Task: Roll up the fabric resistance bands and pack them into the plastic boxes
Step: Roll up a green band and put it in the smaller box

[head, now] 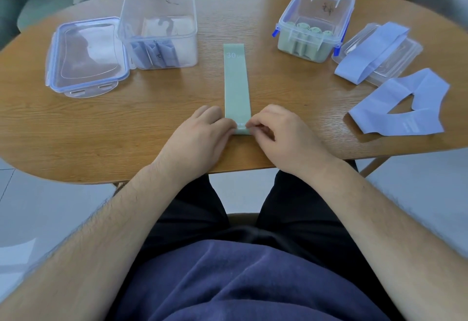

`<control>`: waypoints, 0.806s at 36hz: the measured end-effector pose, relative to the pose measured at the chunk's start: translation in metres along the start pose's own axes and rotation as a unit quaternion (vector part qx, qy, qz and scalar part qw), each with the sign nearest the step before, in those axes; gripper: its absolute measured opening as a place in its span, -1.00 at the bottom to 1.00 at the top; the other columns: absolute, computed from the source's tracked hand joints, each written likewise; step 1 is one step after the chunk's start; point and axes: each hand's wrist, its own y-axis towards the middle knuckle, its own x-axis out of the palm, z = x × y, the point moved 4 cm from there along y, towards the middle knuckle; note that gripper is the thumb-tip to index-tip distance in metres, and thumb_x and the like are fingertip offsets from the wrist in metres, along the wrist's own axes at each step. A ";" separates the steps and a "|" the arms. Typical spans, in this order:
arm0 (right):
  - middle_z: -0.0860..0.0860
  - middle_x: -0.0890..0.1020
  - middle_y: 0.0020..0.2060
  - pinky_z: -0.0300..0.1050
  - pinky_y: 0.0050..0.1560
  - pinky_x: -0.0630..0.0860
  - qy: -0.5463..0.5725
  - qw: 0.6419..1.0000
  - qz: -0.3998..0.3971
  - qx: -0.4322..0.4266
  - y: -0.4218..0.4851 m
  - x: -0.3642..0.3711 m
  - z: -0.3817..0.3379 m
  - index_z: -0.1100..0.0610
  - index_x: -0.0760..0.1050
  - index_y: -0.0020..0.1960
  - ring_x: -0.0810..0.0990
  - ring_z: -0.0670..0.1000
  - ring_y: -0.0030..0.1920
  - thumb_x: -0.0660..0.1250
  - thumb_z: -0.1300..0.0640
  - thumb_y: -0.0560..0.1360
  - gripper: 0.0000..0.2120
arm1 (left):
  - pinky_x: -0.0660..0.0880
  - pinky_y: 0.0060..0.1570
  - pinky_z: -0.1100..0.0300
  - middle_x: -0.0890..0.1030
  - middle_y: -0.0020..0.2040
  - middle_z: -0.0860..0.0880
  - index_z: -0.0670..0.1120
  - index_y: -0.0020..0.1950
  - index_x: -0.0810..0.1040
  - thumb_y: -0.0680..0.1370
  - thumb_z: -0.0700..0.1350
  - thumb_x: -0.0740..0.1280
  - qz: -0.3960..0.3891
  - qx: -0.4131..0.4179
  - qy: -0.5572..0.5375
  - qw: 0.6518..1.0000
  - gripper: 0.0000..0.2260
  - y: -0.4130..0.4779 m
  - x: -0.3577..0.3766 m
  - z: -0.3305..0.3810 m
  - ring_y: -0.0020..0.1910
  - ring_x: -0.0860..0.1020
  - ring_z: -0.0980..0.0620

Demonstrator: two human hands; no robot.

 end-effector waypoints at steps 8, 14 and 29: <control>-0.04 0.54 -0.06 -0.28 -0.07 0.45 -0.028 0.999 -0.003 -0.018 -0.001 0.001 -0.002 0.12 0.64 0.11 0.49 -0.12 -0.09 0.36 0.16 0.58 -0.86 | 0.51 0.03 -0.02 0.56 -0.05 -0.11 -0.18 0.05 0.65 0.62 -0.18 0.35 0.004 0.000 -0.005 1.000 -0.88 0.000 0.002 -0.001 -0.07 0.50 -0.13; -0.02 0.54 -0.04 -0.44 -0.04 0.38 -0.016 1.000 0.010 -0.008 0.003 0.002 0.000 0.17 0.66 0.11 0.48 -0.11 -0.07 0.37 0.19 0.59 -0.85 | 0.52 0.01 -0.03 0.52 -0.06 -0.15 -0.21 0.08 0.68 0.60 -0.21 0.37 0.007 -0.026 -0.008 1.000 -0.87 0.003 0.003 -0.003 -0.08 0.51 -0.17; -0.07 0.45 -0.02 -0.33 -0.06 0.42 -0.010 1.000 0.002 0.003 0.019 0.003 0.004 0.13 0.62 0.11 0.46 -0.16 -0.13 0.35 0.18 0.58 -0.87 | 0.55 0.05 -0.04 0.52 -0.03 -0.14 -0.21 0.06 0.67 0.56 -0.19 0.43 0.007 -0.037 -0.014 0.999 -0.87 0.013 0.005 -0.010 -0.04 0.53 -0.16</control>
